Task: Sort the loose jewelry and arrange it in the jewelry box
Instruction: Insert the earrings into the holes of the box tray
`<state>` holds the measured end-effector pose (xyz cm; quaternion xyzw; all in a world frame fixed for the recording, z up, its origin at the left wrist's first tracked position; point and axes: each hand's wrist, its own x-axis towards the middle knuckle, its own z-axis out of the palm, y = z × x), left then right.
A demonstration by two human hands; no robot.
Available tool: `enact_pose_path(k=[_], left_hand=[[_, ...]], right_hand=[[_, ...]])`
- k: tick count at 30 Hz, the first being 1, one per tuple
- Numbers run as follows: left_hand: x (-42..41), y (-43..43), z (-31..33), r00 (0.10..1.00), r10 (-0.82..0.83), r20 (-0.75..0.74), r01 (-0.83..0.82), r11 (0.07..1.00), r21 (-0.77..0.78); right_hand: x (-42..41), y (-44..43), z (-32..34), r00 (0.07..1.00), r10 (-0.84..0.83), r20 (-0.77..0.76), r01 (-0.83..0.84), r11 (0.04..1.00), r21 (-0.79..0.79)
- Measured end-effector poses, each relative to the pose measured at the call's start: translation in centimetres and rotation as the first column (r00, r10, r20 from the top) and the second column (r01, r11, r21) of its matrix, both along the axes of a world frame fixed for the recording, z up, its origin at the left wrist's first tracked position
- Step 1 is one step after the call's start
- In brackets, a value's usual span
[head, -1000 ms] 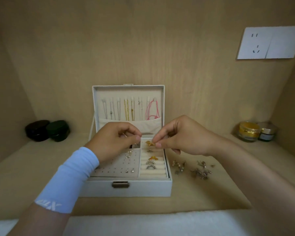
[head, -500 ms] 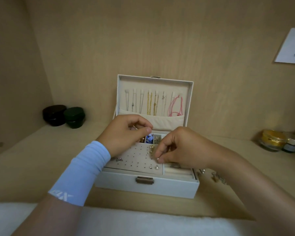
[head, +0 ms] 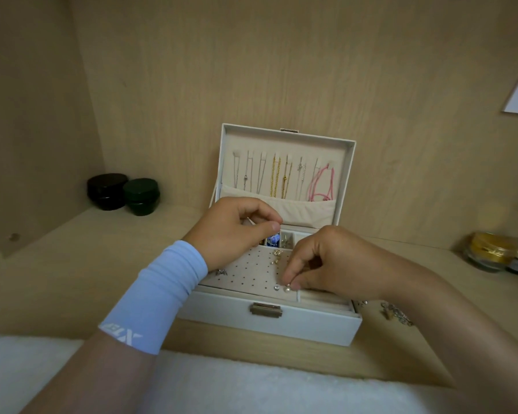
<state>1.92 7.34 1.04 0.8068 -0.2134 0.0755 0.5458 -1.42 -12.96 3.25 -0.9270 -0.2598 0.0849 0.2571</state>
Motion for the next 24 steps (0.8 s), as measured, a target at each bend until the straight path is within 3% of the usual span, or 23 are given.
enact_pose_path(k=[7, 12, 16, 19, 24], left_hand=[[-0.6, 0.1, 0.5, 0.999, -0.015, -0.031, 0.016, 0.999, 0.038], [-1.1, 0.3, 0.8, 0.983, -0.108, -0.149, 0.102, 0.994, -0.047], [-1.3, 0.3, 1.1, 0.963, -0.136, -0.231, 0.107, 0.985, -0.135], [-1.5, 0.2, 1.3, 0.962, -0.136, -0.237, 0.107, 0.985, -0.133], [-1.6, 0.1, 1.2, 0.962, -0.098, -0.253, 0.058, 0.985, -0.163]], right_hand=[[0.2, 0.2, 0.1, 0.999, -0.012, 0.051, 0.014, 0.999, -0.051], [0.6, -0.4, 0.7, 0.998, -0.060, 0.000, 0.060, 0.998, 0.034], [0.8, -1.0, 1.1, 0.962, -0.196, 0.188, 0.133, 0.943, 0.305], [0.5, -0.3, 1.0, 0.975, -0.193, 0.108, 0.118, 0.867, 0.485], [0.6, 0.2, 0.4, 0.980, -0.198, 0.029, 0.145, 0.804, 0.576]])
